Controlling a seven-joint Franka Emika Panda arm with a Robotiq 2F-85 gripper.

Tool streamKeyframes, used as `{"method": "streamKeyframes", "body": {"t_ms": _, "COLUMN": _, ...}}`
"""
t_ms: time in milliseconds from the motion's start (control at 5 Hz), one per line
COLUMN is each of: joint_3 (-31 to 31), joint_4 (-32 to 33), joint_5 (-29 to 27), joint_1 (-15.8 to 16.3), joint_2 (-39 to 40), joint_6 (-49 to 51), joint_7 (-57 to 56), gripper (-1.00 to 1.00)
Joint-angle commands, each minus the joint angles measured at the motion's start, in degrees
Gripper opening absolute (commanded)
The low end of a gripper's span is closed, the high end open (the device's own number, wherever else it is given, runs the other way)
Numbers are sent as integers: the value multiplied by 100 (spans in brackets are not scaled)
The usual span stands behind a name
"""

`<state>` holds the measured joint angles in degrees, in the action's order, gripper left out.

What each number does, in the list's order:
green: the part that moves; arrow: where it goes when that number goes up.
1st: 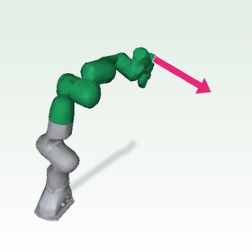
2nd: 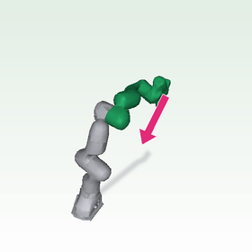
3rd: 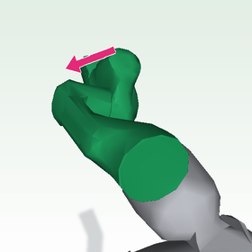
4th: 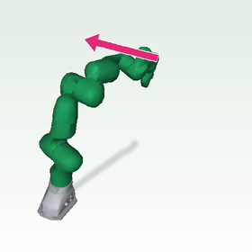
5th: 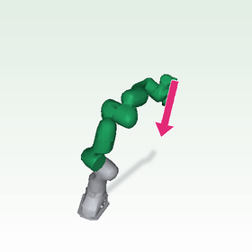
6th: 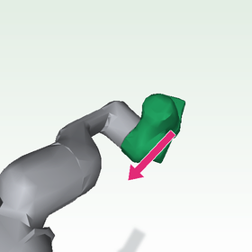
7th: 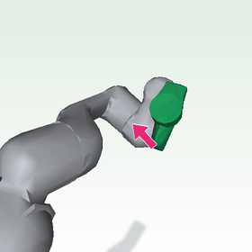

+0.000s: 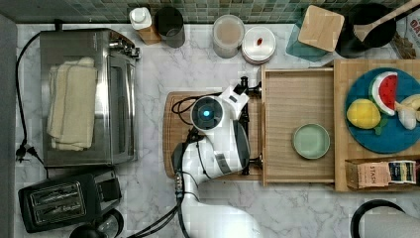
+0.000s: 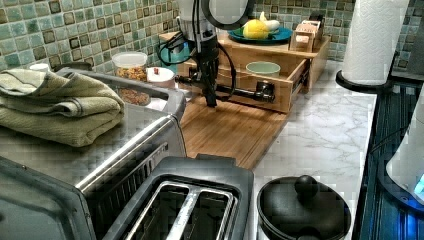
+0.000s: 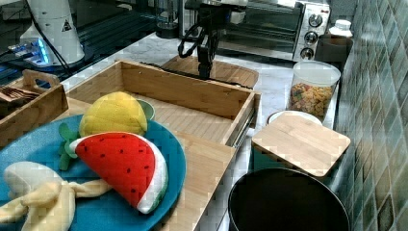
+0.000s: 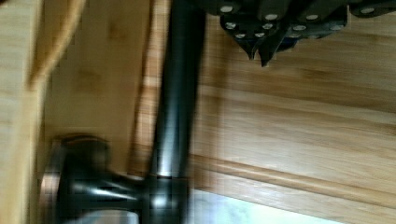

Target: Close the drawer.

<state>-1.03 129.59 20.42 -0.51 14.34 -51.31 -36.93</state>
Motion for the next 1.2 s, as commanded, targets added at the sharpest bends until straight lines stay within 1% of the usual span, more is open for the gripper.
{"method": "streamKeyframes", "body": {"t_ms": 200, "joint_3": 611, "joint_4": -273, "joint_5": -258, "joint_1": -689, "joint_2": -276, "joint_6": 137, "joint_7": -1103, "gripper": -100}}
{"method": "streamKeyframes", "body": {"t_ms": 400, "joint_3": 797, "joint_4": -491, "joint_5": -484, "joint_1": -1039, "joint_2": -243, "joint_6": 177, "joint_7": -1273, "gripper": -100}}
{"method": "streamKeyframes", "body": {"t_ms": 600, "joint_3": 629, "joint_4": -974, "joint_5": -587, "joint_1": -1634, "joint_2": -209, "joint_6": 812, "joint_7": -1508, "gripper": -100}}
{"method": "streamKeyframes", "body": {"t_ms": 800, "joint_3": 1060, "joint_4": -733, "joint_5": -459, "joint_1": -1727, "joint_2": -331, "joint_6": -47, "joint_7": -2082, "gripper": -100}}
{"method": "streamKeyframes", "body": {"t_ms": 1200, "joint_3": 1068, "joint_4": -1441, "joint_5": -984, "joint_1": -2424, "joint_2": 241, "joint_6": -197, "joint_7": -3634, "gripper": -100}}
